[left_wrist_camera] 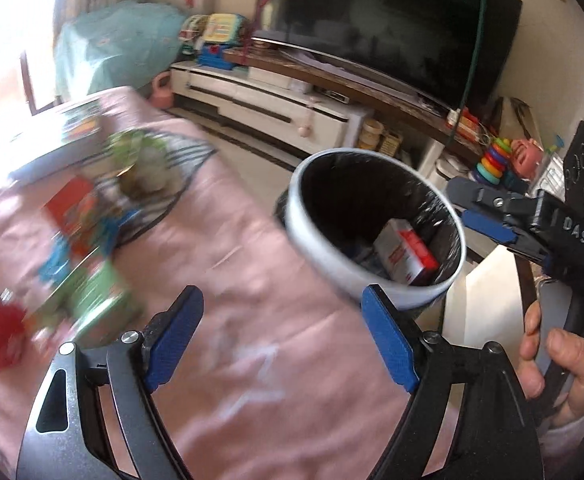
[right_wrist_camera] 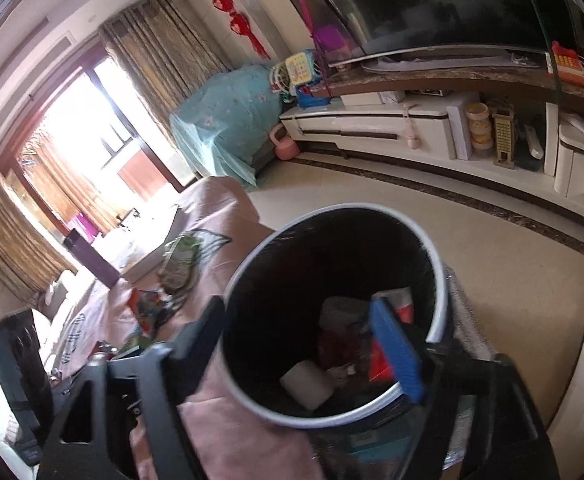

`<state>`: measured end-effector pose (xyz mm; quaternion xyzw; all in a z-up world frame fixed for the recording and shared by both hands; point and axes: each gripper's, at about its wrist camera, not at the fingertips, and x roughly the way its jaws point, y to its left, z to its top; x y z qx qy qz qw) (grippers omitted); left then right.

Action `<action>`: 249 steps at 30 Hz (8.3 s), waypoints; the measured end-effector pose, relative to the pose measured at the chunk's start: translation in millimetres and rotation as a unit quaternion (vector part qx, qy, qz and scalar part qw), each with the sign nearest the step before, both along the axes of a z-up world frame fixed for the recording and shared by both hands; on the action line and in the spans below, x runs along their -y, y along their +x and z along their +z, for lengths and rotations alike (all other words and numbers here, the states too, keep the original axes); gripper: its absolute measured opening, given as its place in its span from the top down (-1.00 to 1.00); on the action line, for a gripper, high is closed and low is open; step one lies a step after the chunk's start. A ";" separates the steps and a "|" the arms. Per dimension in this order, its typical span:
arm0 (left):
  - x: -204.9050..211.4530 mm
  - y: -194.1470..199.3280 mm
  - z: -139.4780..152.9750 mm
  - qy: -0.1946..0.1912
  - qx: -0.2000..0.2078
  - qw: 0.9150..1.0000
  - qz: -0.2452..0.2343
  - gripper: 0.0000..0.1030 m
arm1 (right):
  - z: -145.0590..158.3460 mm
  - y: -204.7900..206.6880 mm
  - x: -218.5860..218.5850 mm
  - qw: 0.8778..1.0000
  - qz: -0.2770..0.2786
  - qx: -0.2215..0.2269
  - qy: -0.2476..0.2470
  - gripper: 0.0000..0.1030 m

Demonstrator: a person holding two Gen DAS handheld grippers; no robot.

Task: Collect trash

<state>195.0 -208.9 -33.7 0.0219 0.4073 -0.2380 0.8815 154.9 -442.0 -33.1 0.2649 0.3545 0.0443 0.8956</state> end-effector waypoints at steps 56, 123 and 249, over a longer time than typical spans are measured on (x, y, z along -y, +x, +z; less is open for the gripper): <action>-231.2 32.4 -36.4 0.016 -0.027 0.992 0.119 0.31 | -41.4 67.4 -261.8 0.943 0.307 -0.027 -0.124 0.70; -58.5 -32.8 9.9 0.032 0.014 0.999 0.008 0.33 | 12.3 -24.3 -82.5 0.996 0.060 0.011 -0.059 0.16; -179.4 82.0 -46.4 0.064 -0.050 0.989 0.127 0.96 | -22.5 71.5 -173.6 0.988 0.147 -0.020 -0.036 -0.12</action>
